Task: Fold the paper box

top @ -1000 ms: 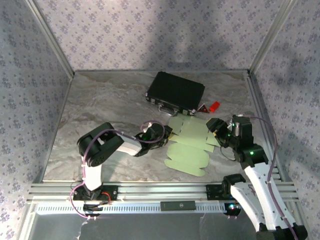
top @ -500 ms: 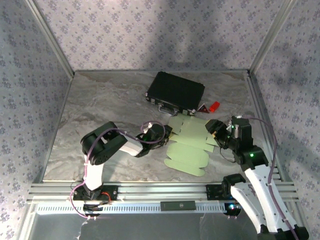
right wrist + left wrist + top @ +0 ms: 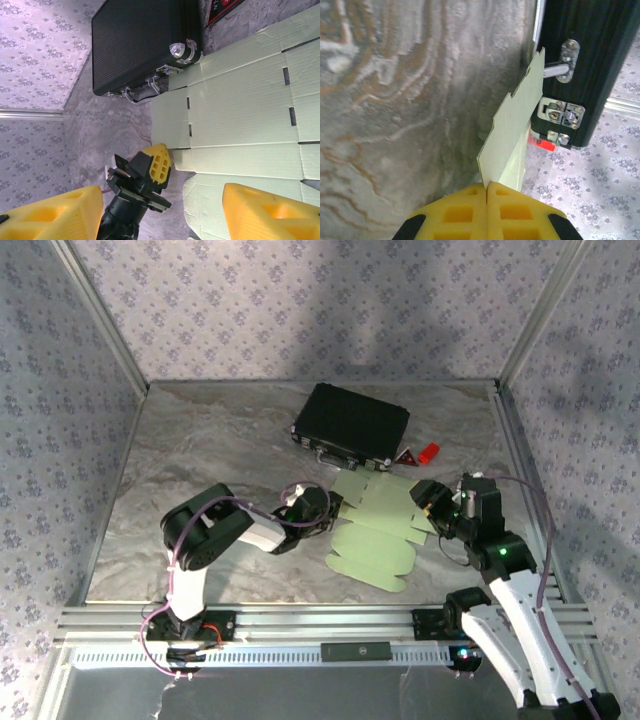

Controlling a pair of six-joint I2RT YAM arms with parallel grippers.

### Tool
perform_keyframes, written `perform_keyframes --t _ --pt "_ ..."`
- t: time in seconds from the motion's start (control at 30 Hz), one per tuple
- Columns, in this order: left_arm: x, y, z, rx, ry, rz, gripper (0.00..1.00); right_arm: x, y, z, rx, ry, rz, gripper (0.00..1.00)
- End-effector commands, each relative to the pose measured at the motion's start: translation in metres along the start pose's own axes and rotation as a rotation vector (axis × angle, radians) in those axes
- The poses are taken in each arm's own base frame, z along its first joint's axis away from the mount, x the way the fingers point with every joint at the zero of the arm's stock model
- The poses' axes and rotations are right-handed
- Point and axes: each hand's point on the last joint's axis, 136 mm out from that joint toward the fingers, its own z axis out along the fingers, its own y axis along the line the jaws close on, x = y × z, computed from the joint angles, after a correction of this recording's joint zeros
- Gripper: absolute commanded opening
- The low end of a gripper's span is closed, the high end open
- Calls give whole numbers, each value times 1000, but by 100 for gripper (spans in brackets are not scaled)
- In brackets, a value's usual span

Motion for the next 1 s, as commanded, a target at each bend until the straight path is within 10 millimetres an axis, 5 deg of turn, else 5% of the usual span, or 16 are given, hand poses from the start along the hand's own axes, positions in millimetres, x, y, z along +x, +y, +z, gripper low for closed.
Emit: perform_keyframes --t 0.0,0.33,0.73,0.97 --pt "3 -32 -15 53 -14 47 0 -2 1 -6 10 -17 5 66" --pt "12 -63 -60 -14 5 181 0 -9 11 -13 -5 -48 9 66" --pt "-35 -152 -122 19 64 534 0 -18 39 -8 -32 -26 -118 68" --pt "-64 -170 -157 -2 235 814 0 -17 80 26 -136 99 -413 72"
